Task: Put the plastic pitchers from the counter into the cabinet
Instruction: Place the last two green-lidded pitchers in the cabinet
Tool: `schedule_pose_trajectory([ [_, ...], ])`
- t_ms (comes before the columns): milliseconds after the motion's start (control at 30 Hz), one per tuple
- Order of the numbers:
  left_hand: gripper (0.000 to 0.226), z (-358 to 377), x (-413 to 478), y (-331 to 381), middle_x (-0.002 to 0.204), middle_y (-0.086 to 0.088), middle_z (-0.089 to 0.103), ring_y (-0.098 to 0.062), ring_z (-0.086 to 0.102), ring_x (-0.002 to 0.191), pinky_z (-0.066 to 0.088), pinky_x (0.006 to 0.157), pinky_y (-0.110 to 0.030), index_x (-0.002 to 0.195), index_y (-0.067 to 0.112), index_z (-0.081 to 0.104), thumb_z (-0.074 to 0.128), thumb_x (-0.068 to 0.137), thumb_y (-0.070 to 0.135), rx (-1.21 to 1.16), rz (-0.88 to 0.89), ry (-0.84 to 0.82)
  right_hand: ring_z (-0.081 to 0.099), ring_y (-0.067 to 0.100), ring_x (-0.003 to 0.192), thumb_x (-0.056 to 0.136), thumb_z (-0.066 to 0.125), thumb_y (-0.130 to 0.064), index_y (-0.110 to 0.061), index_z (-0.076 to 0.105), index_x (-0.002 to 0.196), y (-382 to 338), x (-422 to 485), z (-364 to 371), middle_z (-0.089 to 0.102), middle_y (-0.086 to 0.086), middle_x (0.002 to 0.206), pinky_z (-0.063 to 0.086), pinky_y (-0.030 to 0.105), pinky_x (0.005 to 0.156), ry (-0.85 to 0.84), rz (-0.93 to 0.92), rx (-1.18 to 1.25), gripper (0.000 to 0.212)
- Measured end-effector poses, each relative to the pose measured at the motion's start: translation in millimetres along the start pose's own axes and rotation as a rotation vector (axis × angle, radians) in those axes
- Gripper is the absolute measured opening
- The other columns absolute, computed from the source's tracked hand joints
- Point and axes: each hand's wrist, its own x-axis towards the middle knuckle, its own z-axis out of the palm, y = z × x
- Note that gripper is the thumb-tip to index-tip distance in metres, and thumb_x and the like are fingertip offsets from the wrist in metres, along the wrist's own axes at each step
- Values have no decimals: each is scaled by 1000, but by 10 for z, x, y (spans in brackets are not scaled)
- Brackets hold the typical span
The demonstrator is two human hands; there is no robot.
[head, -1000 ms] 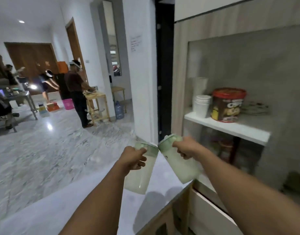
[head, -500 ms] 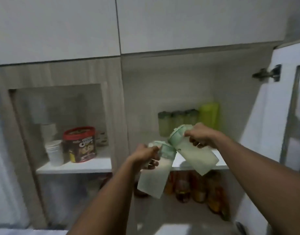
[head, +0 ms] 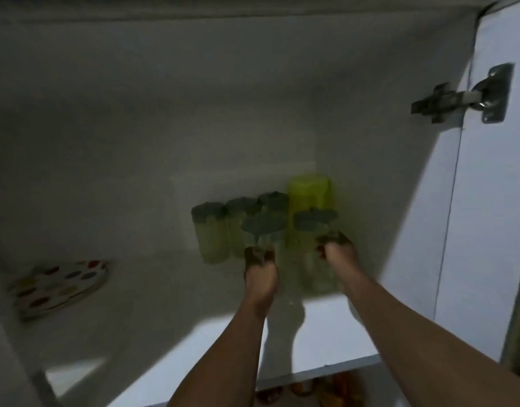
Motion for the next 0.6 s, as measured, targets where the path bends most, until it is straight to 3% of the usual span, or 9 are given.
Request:
schedule_pose_trajectory([
  [67, 47, 125, 186, 19, 133, -14, 61, -39, 60, 115, 48, 90, -36, 140, 23, 41, 49, 100, 46, 60, -25, 55, 54, 24, 60, 88, 62, -4, -11, 60, 89, 96, 269, 95, 62, 10, 71, 47, 30, 55, -43, 7, -26, 7],
  [100, 48, 165, 274, 20, 135, -13, 59, -38, 60, 116, 46, 90, -36, 141, 23, 40, 48, 101, 47, 86, -52, 64, 56, 26, 62, 87, 64, -5, -14, 58, 85, 144, 380, 141, 64, 11, 73, 51, 35, 62, -64, 8, -27, 11],
  [200, 56, 227, 542, 18, 143, -17, 55, -41, 58, 121, 48, 101, -45, 148, 24, 34, 46, 100, 50, 137, -49, 49, 65, 41, 84, 72, 73, -26, -23, 58, 79, 410, 817, 271, 69, 25, 94, 53, 55, 84, -115, 6, -55, 17],
  [267, 60, 240, 653, 23, 146, -19, 52, -41, 55, 126, 47, 104, -47, 151, 22, 32, 46, 100, 50, 167, -56, 29, 66, 45, 97, 72, 70, -29, -23, 60, 80, 516, 979, 344, 69, 25, 99, 51, 59, 88, -152, 5, -65, 14],
  [333, 64, 234, 695, 14, 154, -15, 45, -39, 50, 134, 44, 105, -42, 154, 21, 28, 47, 100, 50, 199, -72, 4, 65, 46, 105, 75, 72, -26, -21, 63, 92, 557, 1048, 390, 69, 24, 106, 51, 59, 91, -167, 8, -62, 20],
  [433, 69, 178, 679, -26, 154, -14, 43, -35, 49, 135, 42, 103, -38, 152, 17, 28, 55, 97, 48, 242, -65, -19, 62, 41, 114, 64, 72, -43, -13, 56, 131, 515, 1018, 406, 63, 18, 129, 53, 55, 95, -173, 18, -146, 76],
  [500, 69, 110, 623, -24, 144, -16, 50, -34, 55, 125, 48, 97, -37, 144, 14, 37, 64, 91, 49, 255, -70, -22, 58, 38, 118, 73, 71, -43, -11, 45, 140, 380, 808, 369, 57, 15, 134, 51, 48, 95, -150, 25, -267, 79],
  [600, 69, -32, 423, 39, 137, -14, 48, -34, 56, 120, 46, 86, -33, 135, 13, 41, 71, 86, 51, 280, -74, -18, 52, 41, 124, 76, 70, -44, -14, 39, 137, 245, 468, 243, 51, 15, 136, 46, 50, 101, -22, 55, -439, 74],
])
